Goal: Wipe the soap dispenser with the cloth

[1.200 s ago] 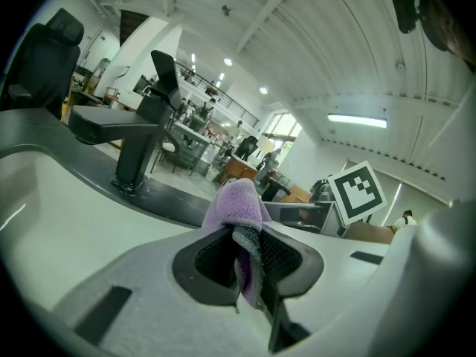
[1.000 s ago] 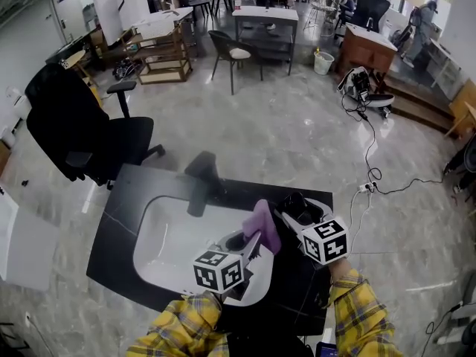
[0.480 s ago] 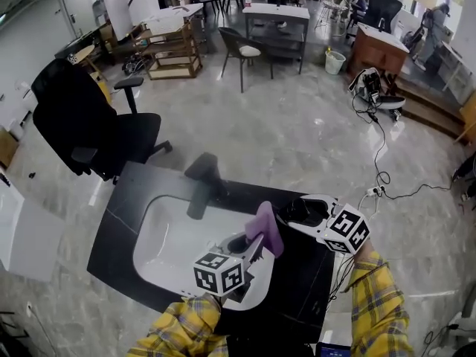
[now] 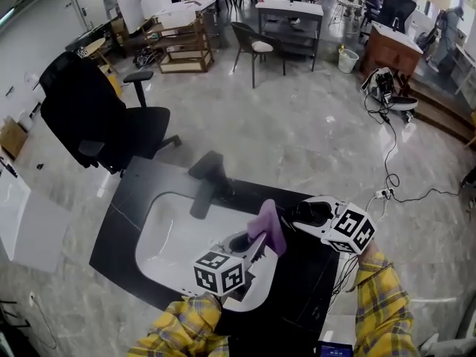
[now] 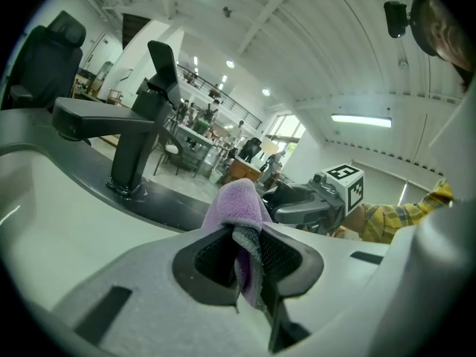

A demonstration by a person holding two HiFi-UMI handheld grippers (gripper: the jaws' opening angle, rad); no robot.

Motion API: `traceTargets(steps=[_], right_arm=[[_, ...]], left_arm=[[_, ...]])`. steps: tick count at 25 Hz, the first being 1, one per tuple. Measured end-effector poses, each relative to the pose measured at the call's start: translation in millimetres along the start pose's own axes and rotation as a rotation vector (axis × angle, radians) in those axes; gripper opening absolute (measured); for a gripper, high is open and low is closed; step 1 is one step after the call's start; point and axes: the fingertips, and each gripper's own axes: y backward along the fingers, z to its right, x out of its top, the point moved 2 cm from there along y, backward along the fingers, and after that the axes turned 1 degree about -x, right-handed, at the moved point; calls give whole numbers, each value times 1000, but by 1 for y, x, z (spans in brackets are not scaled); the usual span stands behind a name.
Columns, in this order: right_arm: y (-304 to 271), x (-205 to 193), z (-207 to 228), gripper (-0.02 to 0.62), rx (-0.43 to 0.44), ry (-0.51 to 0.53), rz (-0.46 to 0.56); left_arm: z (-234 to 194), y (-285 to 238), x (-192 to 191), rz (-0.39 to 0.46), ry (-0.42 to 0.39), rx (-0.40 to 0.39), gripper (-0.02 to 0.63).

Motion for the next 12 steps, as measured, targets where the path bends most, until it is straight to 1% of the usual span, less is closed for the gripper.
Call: traceTargets(steps=[6,12], right_arm=[[5,-5,2,186,-198,-124,52],[8,-12,4,184,-352,-281,83]], left_arm=[[4,-9,-1,-5,-4,-4,64],[11,-14,-3,-16,-20,-29,64]])
